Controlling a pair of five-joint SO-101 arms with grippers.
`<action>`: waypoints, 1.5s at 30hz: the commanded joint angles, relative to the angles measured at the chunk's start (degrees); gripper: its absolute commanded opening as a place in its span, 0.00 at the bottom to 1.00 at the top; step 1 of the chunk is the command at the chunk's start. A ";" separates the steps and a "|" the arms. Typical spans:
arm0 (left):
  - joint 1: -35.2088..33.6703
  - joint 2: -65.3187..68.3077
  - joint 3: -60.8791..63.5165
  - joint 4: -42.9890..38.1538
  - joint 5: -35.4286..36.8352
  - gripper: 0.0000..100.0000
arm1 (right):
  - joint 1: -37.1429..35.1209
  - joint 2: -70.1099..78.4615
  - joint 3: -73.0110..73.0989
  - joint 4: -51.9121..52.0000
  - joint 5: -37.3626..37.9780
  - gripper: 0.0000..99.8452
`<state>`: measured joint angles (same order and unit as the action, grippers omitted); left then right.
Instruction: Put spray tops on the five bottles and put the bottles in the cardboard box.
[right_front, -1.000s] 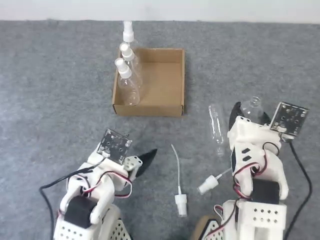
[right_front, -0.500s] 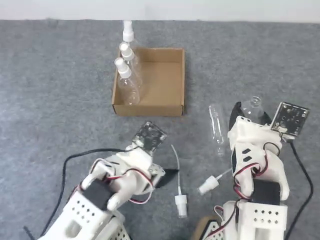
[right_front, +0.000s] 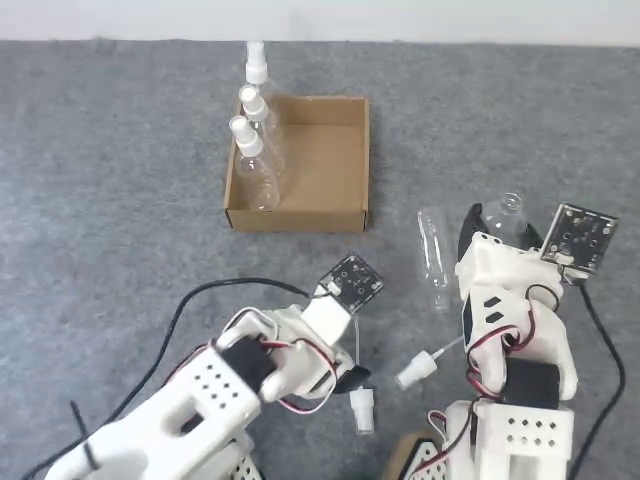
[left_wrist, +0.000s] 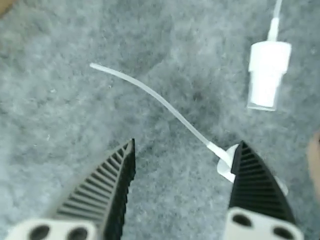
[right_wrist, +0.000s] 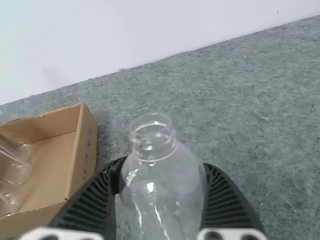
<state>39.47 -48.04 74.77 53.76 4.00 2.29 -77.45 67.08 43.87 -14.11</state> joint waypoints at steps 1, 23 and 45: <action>0.44 7.47 -6.02 -2.20 0.79 0.29 | 0.84 -0.84 -0.79 -1.36 -0.62 0.09; 0.09 43.16 -28.97 3.43 2.37 0.09 | 0.84 -0.84 -0.79 -1.01 -0.35 0.09; -21.36 21.54 -24.66 6.51 2.29 0.01 | 0.84 -0.84 -0.79 -1.01 -0.26 0.09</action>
<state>20.84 -19.82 49.98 59.82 6.20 2.29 -77.45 67.08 43.87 -14.11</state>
